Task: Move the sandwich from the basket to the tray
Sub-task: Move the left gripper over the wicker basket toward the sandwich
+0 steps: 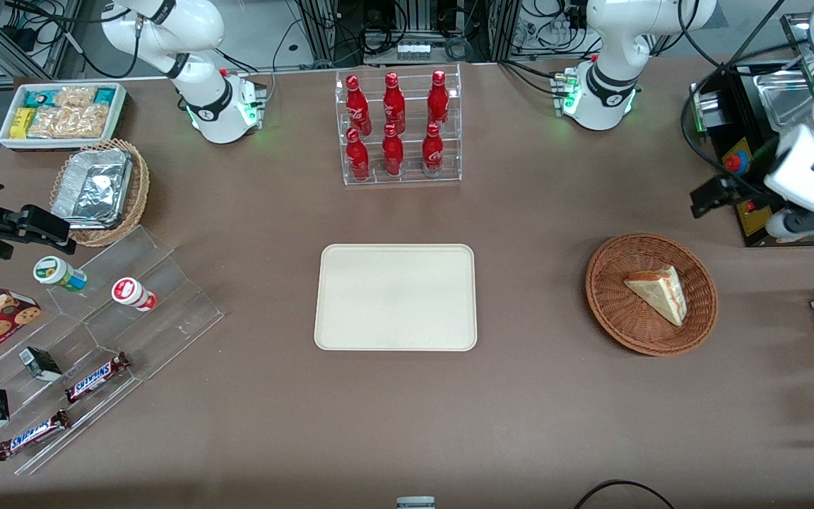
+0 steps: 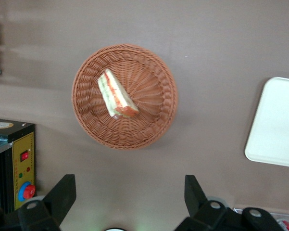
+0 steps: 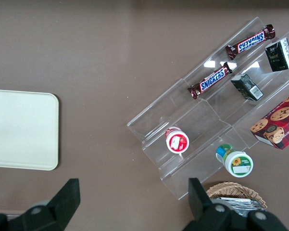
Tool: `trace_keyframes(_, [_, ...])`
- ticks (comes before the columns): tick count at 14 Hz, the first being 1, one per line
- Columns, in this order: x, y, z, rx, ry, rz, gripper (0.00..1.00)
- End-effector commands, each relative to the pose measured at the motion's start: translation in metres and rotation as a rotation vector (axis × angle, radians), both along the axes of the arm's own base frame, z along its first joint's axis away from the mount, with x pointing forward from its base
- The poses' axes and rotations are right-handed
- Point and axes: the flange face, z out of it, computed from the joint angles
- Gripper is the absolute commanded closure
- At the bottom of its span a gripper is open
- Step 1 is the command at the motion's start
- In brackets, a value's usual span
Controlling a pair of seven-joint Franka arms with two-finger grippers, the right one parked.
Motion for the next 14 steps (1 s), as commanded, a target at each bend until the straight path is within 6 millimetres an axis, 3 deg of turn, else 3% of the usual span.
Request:
trace_keyframes(1, [0.016,0.03,-0.025,0.012,0.016,0.072,0.0])
trace_keyframes(6, [0.038,0.07,-0.09,0.019,0.074,0.216,0.0])
trace_keyframes(9, [0.048,0.065,-0.147,0.051,0.038,0.389,0.0])
trace_keyframes(14, [0.042,0.061,-0.231,0.064,0.013,0.558,0.0])
